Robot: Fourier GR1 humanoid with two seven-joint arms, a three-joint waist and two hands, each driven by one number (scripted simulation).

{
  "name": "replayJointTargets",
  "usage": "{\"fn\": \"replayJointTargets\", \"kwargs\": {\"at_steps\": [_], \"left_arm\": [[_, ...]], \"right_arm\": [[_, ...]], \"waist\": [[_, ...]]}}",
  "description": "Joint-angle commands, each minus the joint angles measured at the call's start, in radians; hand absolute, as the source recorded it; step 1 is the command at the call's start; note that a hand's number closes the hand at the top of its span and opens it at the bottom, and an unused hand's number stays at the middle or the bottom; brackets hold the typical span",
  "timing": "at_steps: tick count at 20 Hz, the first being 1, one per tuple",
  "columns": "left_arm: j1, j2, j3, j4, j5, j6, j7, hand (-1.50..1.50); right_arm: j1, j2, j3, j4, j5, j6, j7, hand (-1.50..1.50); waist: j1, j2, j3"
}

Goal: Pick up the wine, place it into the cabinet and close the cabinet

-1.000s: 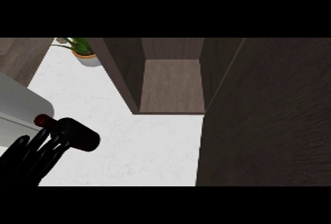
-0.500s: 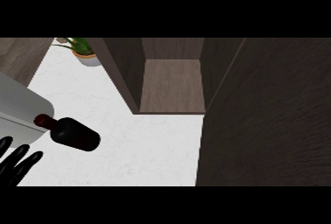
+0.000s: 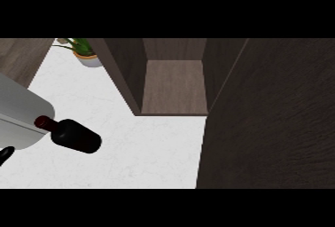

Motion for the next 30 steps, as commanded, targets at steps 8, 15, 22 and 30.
{"fn": "replayJointTargets", "kwargs": {"at_steps": [8,15,22,30], "left_arm": [[-0.066,0.077,0.264,0.081,0.218,-0.025,0.104,-1.50],[-0.143,0.033,0.247,0.209,0.101,-0.071,0.099,-1.50],[-0.232,0.055,0.244,0.349,0.055,-0.100,0.136,-1.50],[-0.304,-0.007,0.187,0.510,-0.076,-0.171,0.109,-1.50]], "right_arm": [[0.056,0.009,0.010,-0.035,0.012,0.018,-0.052,-1.50],[-0.028,-0.023,-0.052,-0.154,-0.042,-0.012,0.129,-1.50],[-0.089,0.013,0.019,-0.133,0.042,-0.055,0.172,-1.50],[-0.015,0.001,0.020,-0.184,0.028,-0.033,0.153,-1.50]], "waist": [[-0.002,0.000,0.000],[-0.011,0.002,0.000],[-0.010,0.002,-0.001],[-0.017,0.001,0.000]]}}
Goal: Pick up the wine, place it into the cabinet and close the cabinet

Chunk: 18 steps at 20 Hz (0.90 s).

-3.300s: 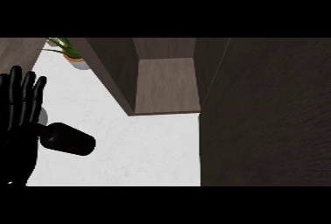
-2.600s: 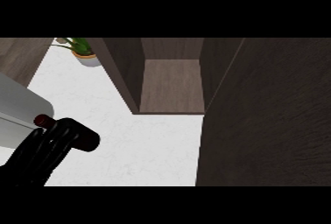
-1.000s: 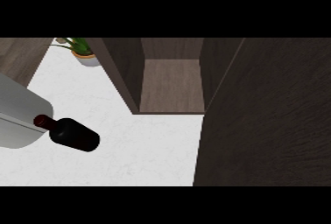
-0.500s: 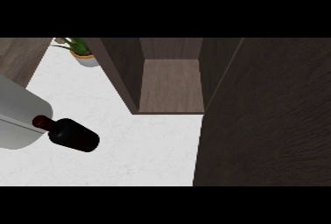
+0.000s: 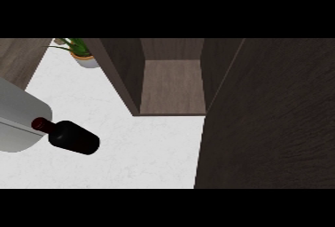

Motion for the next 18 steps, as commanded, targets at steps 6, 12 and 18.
{"fn": "replayJointTargets", "kwargs": {"at_steps": [6,12,18], "left_arm": [[-0.080,-0.056,-0.044,0.267,-0.163,-0.173,-0.074,-1.50],[-0.101,-0.105,-0.063,0.269,-0.255,-0.148,-0.101,-1.50],[-0.134,-0.138,-0.013,0.438,-0.436,-0.243,-0.284,-1.50]], "right_arm": [[0.045,-0.023,-0.017,-0.132,-0.053,0.026,0.046,-1.50],[-0.009,-0.005,0.024,-0.169,0.015,-0.017,0.123,-1.50],[-0.030,-0.010,-0.038,-0.121,-0.031,-0.015,0.102,-1.50]], "waist": [[-0.003,0.001,0.000],[0.002,-0.001,0.000],[0.003,0.001,0.000]]}}
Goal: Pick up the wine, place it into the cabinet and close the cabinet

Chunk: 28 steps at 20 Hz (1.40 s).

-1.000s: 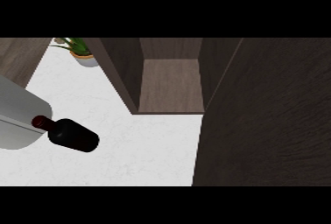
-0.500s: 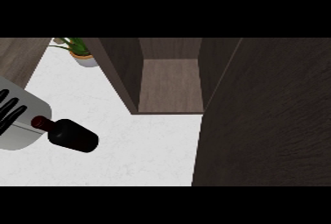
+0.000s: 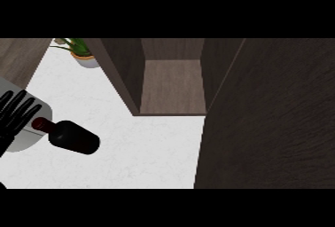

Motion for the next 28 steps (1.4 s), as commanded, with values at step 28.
{"fn": "replayJointTargets", "kwargs": {"at_steps": [28], "left_arm": [[-0.160,-0.037,-0.060,0.559,-0.491,-0.121,-0.556,-1.50]], "right_arm": [[-0.011,0.003,-0.013,-0.130,-0.023,-0.007,0.092,-1.50]], "waist": [[0.000,0.000,0.000]]}}
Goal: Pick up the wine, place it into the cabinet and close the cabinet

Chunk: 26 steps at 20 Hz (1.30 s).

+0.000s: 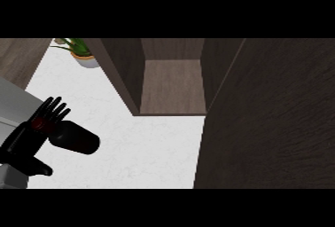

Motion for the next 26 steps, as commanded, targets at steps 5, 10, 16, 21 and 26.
{"fn": "replayJointTargets", "kwargs": {"at_steps": [5,10,16,21,26], "left_arm": [[-0.008,0.003,-0.036,0.128,-0.117,-0.010,-0.196,-1.50],[-0.016,0.029,-0.050,0.167,-0.119,-0.027,-0.230,-1.50],[-0.050,0.012,-0.091,0.274,-0.181,0.018,-0.327,-1.50],[-0.062,0.008,-0.132,0.318,-0.216,0.028,-0.382,-1.50],[-0.069,0.010,-0.125,0.379,-0.192,0.017,-0.424,-1.50]], "right_arm": [[0.063,-0.008,-0.058,-0.107,-0.080,0.021,-0.020,-1.50],[0.051,-0.031,-0.021,-0.171,-0.040,0.012,0.057,-1.50],[0.031,-0.017,-0.049,-0.098,-0.049,0.013,-0.001,-1.50],[0.005,-0.005,0.006,-0.092,-0.012,-0.005,0.030,-1.50],[0.032,-0.027,-0.016,-0.130,-0.025,0.000,0.047,-1.50]], "waist": [[-0.003,0.001,0.000],[-0.004,-0.001,0.000],[-0.004,0.001,0.000],[-0.003,0.001,-0.001],[-0.009,0.001,-0.001]]}}
